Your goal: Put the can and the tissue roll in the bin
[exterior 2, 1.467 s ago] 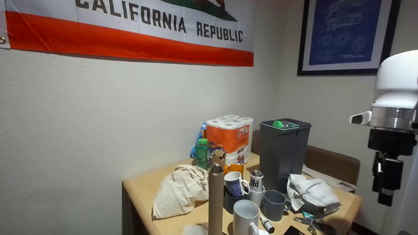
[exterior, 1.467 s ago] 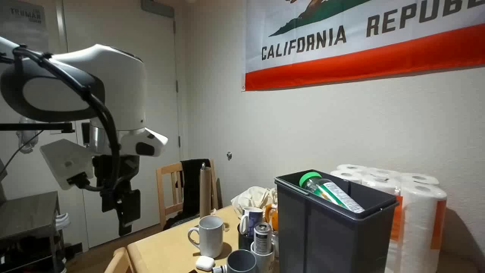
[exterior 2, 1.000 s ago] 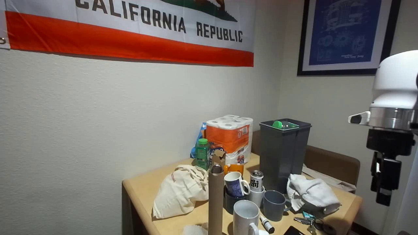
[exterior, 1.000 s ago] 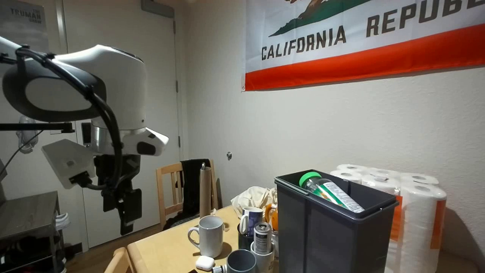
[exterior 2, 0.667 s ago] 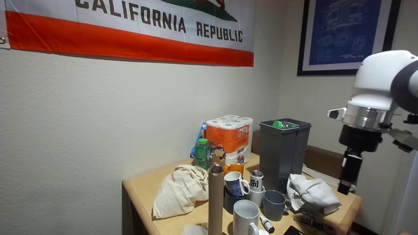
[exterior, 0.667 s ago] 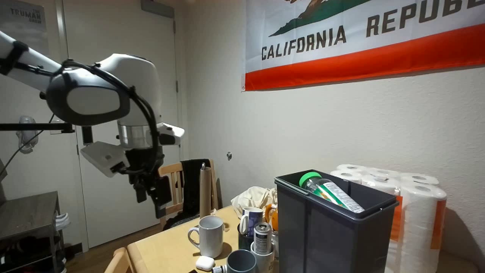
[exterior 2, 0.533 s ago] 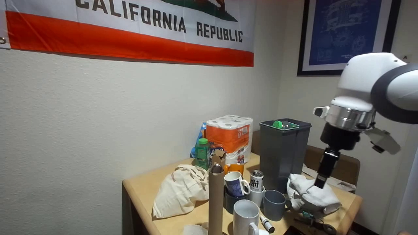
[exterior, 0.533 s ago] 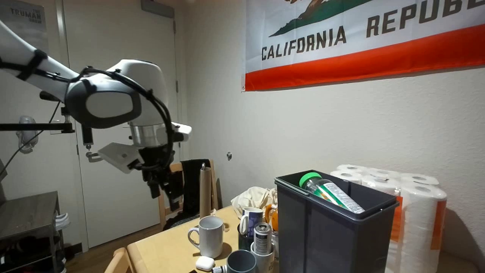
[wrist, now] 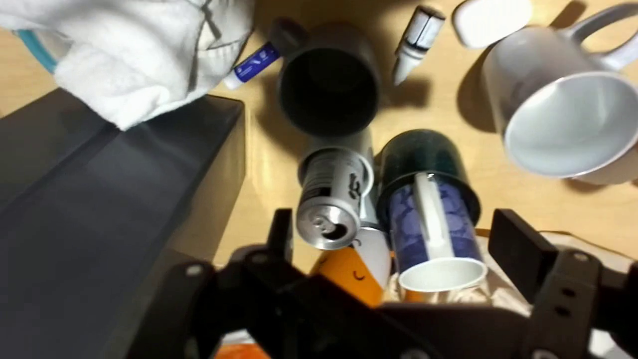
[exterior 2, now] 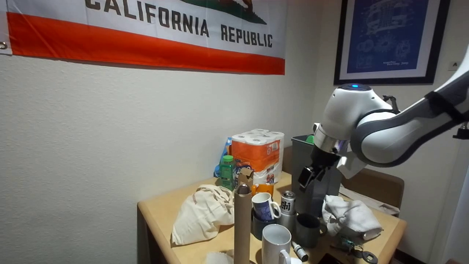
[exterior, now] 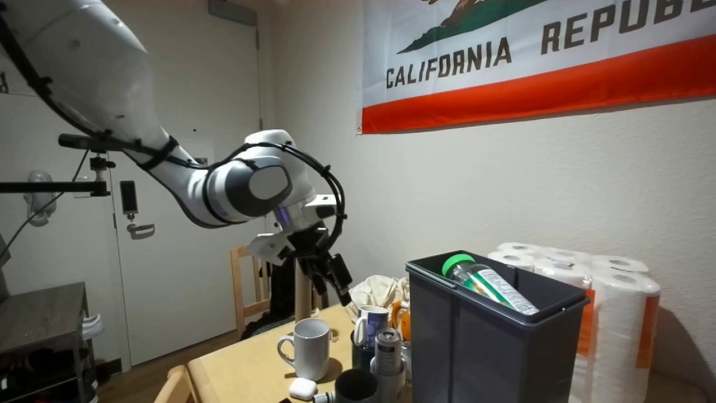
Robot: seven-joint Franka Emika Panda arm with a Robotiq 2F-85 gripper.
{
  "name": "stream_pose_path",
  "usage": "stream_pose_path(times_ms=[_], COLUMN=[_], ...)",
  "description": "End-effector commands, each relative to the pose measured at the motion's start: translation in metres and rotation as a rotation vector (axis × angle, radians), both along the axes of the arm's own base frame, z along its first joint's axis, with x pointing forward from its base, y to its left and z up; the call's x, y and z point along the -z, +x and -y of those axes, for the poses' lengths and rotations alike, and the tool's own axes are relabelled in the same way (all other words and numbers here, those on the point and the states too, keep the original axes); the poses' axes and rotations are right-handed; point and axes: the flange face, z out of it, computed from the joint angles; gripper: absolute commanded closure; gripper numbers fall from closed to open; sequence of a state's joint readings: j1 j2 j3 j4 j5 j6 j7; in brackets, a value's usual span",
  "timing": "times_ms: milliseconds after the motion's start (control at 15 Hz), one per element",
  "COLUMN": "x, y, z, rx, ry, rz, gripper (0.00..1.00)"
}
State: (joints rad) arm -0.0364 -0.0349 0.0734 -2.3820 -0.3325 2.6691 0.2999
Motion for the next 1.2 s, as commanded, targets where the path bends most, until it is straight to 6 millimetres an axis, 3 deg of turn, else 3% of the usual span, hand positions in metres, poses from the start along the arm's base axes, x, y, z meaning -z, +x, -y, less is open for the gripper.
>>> stream_pose_path(times_ms=[0,533,867,1133], x=[0.012,0.064,0.093,0.104], y=[0.043,0.098,0.114,0.120], z=[0.022,0.044,0.049,0.053], rx=[0.126,0.244,0.299,0.327], ry=[-0.028,0.042,0.096,0.106], rz=[0.045,0.041,0.020,0.025], gripper=[0.00,0.00,0.00,0.00])
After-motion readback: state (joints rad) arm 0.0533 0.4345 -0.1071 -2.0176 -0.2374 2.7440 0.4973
